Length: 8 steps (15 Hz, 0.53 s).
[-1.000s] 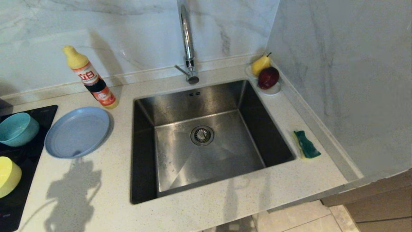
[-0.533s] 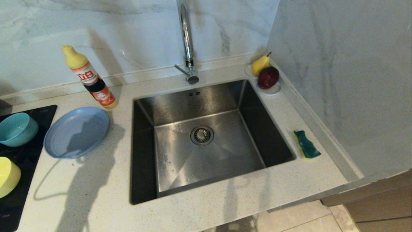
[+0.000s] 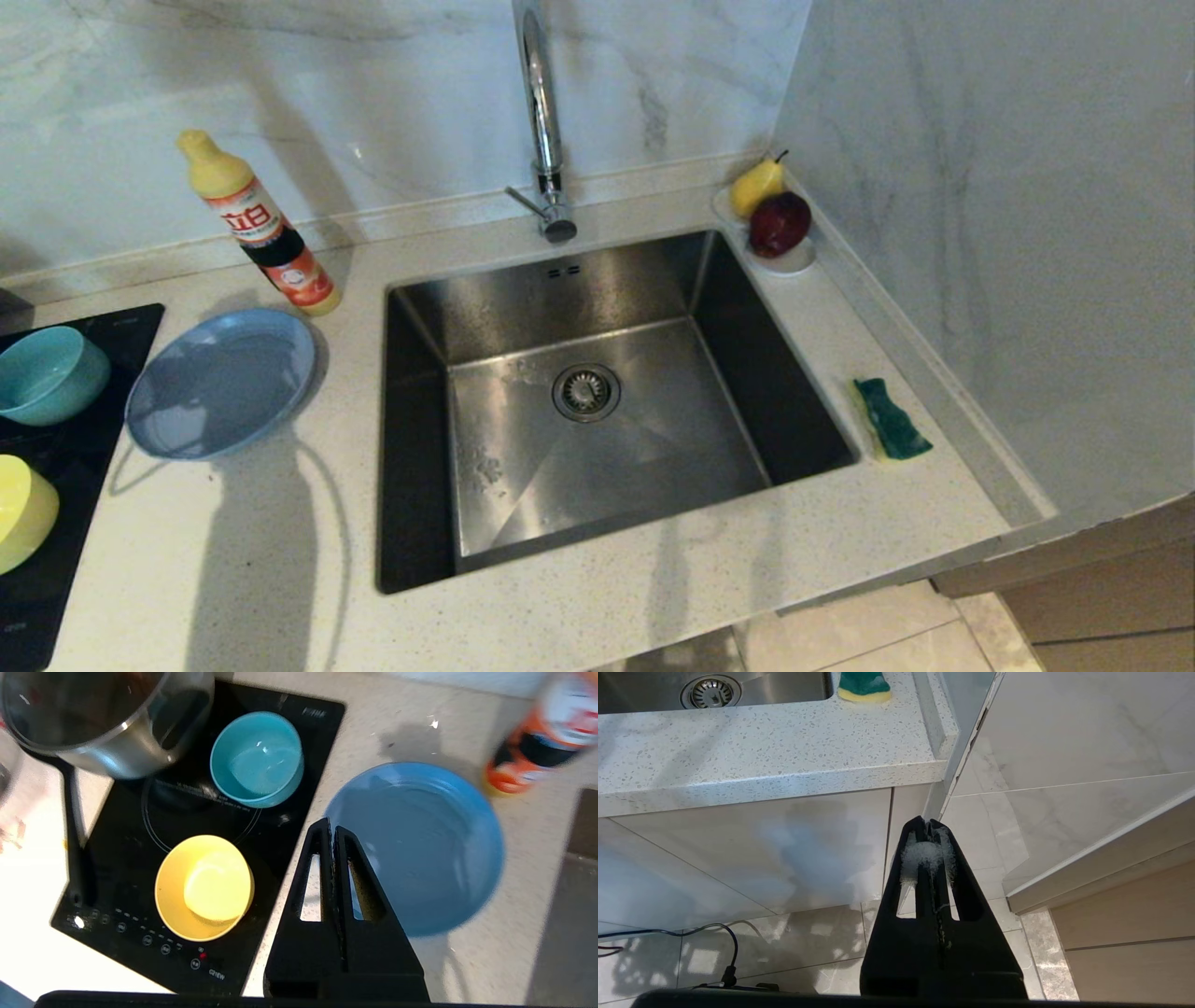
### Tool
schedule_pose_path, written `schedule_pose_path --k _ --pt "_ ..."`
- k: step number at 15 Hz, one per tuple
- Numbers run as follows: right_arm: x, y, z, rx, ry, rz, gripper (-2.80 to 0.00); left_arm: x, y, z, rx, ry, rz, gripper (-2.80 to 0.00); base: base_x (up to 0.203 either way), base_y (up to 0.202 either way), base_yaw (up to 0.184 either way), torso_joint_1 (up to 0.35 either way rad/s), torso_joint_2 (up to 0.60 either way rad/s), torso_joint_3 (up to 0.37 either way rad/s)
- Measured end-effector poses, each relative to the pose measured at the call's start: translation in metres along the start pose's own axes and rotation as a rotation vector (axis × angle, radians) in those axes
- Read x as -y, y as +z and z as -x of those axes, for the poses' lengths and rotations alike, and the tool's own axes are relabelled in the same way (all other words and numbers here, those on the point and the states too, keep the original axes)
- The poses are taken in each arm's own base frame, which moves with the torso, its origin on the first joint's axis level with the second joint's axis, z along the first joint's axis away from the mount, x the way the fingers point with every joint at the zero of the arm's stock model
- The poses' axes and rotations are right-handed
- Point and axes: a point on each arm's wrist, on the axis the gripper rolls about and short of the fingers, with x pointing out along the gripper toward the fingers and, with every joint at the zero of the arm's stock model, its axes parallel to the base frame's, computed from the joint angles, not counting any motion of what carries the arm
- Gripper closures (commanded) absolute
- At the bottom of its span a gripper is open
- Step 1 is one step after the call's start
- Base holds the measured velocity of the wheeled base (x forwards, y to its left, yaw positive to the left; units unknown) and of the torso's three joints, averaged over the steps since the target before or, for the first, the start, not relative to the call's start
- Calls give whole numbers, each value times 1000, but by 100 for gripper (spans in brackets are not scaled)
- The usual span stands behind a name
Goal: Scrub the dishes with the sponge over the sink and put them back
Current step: Place the bowl on the plate
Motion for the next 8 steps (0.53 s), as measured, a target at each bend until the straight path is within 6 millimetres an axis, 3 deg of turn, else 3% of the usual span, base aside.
schedule_pose_path --k 4,8 --pt "0 0 0 -2 0 0 0 -21 -3 -37 -46 1 50 0 0 0 0 0 0 0" --pt "0 0 0 0 0 0 0 -29 -9 -68 -43 8 84 0 0 0 0 0 0 0"
